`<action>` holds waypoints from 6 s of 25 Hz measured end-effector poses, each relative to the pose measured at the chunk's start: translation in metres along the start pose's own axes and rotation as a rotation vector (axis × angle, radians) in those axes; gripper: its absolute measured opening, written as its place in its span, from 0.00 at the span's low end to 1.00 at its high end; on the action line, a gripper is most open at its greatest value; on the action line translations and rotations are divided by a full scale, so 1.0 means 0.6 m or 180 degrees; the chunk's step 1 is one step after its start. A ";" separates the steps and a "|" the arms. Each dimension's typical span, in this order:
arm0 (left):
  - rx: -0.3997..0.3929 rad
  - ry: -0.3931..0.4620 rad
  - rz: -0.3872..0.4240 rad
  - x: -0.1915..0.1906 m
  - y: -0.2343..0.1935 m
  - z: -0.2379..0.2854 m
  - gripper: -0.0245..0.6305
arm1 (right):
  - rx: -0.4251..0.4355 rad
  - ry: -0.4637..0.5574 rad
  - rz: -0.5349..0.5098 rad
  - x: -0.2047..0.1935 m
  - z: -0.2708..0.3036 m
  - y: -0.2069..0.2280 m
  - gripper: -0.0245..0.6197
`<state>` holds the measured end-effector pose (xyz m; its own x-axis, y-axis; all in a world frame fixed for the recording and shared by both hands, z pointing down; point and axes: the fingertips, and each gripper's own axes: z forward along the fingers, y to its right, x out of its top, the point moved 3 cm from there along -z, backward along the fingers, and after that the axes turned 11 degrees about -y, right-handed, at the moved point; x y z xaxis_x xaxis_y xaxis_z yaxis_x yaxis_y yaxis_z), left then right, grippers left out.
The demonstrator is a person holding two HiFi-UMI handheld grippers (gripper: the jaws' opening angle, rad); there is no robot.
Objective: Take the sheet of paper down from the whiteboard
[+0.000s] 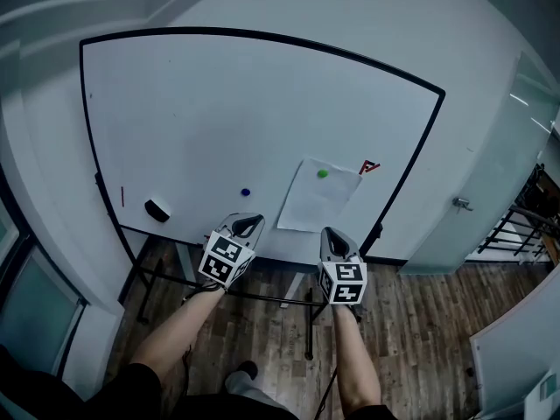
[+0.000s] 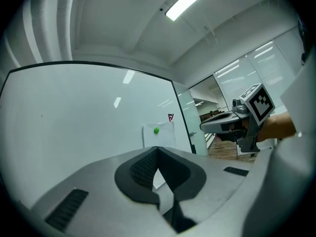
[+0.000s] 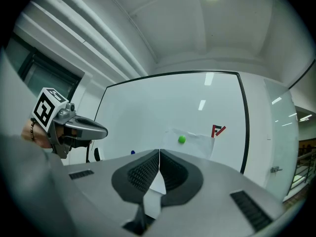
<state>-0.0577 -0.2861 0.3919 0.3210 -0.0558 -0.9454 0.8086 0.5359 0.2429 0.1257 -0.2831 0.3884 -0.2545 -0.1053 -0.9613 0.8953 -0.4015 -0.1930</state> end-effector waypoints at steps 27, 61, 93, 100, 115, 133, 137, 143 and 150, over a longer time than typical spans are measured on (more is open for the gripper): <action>-0.0542 -0.0078 0.0203 0.043 -0.084 0.291 0.07 | -0.0215 -0.0021 0.0220 0.016 0.222 0.128 0.08; -0.0911 0.0082 0.0018 0.069 -0.089 0.380 0.07 | -0.0332 0.0118 0.0199 0.041 0.298 0.166 0.08; -0.1345 0.0204 -0.0224 0.064 -0.088 0.366 0.07 | -0.0754 0.0074 0.0115 0.081 0.334 0.129 0.25; -0.1340 0.0212 -0.0261 0.063 -0.086 0.365 0.07 | -0.0852 0.0040 0.0046 0.085 0.339 0.129 0.25; -0.1283 0.0249 -0.0424 0.057 -0.087 0.368 0.07 | -0.0786 0.0032 0.0021 0.081 0.338 0.130 0.24; -0.1340 0.0292 -0.0518 0.054 -0.093 0.370 0.07 | -0.0732 0.0002 -0.0145 0.076 0.339 0.129 0.24; -0.1330 0.0297 -0.0494 0.052 -0.092 0.370 0.07 | -0.0714 -0.0003 -0.0170 0.073 0.340 0.129 0.24; -0.1316 0.0297 -0.0489 0.052 -0.095 0.369 0.07 | -0.0708 -0.0008 -0.0204 0.071 0.340 0.130 0.24; -0.1284 0.0304 -0.0500 0.051 -0.097 0.367 0.07 | -0.0746 -0.0039 -0.0285 0.066 0.340 0.133 0.24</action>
<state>0.0137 -0.5045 0.3963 0.1474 -0.0949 -0.9845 0.5806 0.8141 0.0085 0.1125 -0.5045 0.3752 -0.3397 -0.0903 -0.9362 0.9290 -0.1878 -0.3189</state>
